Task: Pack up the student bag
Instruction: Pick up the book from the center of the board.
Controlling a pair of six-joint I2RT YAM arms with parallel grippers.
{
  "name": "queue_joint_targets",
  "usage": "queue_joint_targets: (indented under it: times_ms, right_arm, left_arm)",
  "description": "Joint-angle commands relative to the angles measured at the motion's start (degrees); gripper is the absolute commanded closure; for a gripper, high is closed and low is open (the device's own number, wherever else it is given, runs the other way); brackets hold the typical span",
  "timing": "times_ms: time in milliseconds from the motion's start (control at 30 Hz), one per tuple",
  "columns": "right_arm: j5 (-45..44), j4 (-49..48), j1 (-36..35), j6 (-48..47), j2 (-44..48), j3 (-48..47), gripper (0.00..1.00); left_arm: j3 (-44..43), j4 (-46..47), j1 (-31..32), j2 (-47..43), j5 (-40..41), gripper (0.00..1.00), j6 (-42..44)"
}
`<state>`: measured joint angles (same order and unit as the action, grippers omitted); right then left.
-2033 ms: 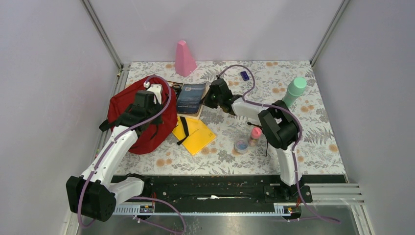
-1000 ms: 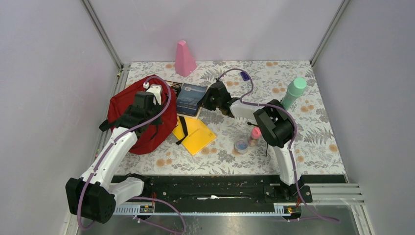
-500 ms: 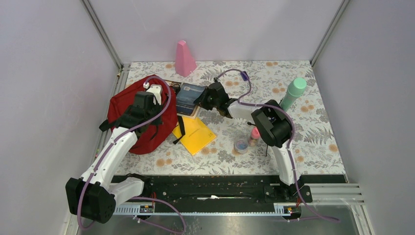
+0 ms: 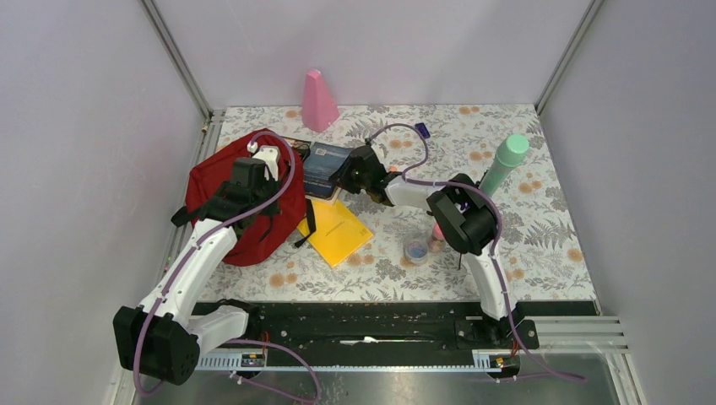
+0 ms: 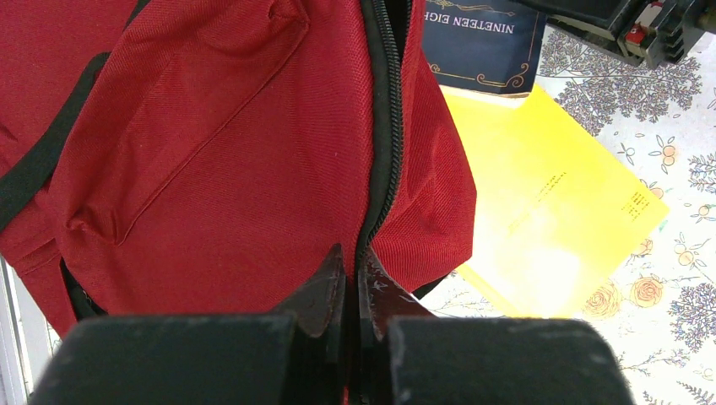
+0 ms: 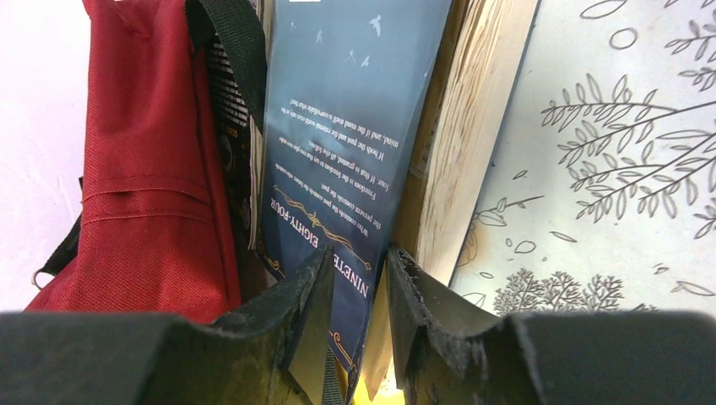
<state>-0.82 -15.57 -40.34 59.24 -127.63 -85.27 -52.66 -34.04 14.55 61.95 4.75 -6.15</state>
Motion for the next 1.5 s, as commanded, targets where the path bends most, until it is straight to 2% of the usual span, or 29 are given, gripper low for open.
queue_joint_targets:
  times_ms: [0,333,400,567,667,733,867,933,1067,1167,1333,1467]
  right_arm:
    - [-2.32,1.36,-2.25,2.03,0.27,-0.35,0.63]
    - [-0.23,-1.80,-2.29,2.75,-4.41,-4.19,0.63]
    - [-0.55,-2.55,-2.29,1.62,-4.35,-4.69,0.68]
    - [-3.51,-6.05,-2.21,-1.96,0.31,-1.97,0.98]
    - [-6.44,-7.50,-2.26,-6.61,4.85,0.92,1.00]
    - [-8.98,-8.49,-2.22,-9.85,8.27,3.49,1.00]
    - [-12.38,-8.63,-2.28,-16.83,14.30,7.04,1.00]
    - [-13.15,-7.88,-2.26,-19.32,16.54,7.58,1.00]
    - [-12.05,-5.60,-2.21,-23.89,19.59,6.93,1.00]
    - [-8.72,-4.33,-2.28,-26.28,21.48,6.22,1.00]
    - [-2.91,-2.70,-2.28,-28.64,25.31,5.79,1.00]
    - [2.20,-2.48,-2.23,-30.49,28.36,6.66,1.00]
  left_arm:
    - [-0.25,4.25,-0.13,-1.40,-0.81,1.00,-0.70]
    - [-0.16,4.24,-0.14,-1.39,-0.91,1.00,-0.70]
    - [-0.23,4.25,-0.13,-1.31,-1.33,1.00,-0.79]
    - [-0.40,4.25,-0.13,-1.30,-0.56,1.00,-0.79]
    - [-0.50,4.24,-0.14,-1.61,-0.04,0.99,-1.00]
    - [-0.59,4.25,-0.16,-1.93,0.08,0.83,-1.14]
    - [-0.31,5.31,-0.13,-3.45,-1.27,0.39,-1.23]
    - [0.16,6.51,-0.13,-4.83,-3.39,0.26,-1.36]
    - [1.23,10.60,-0.13,-8.12,-10.09,0.13,-3.53]
    - [1.60,14.60,-0.22,-9.52,-16.02,0.06,-8.58]
    - [1.48,21.24,-1.33,-7.57,-26.37,0.03,-20.16]
    - [1.43,24.84,-5.71,-5.93,-31.89,0.03,-25.54]
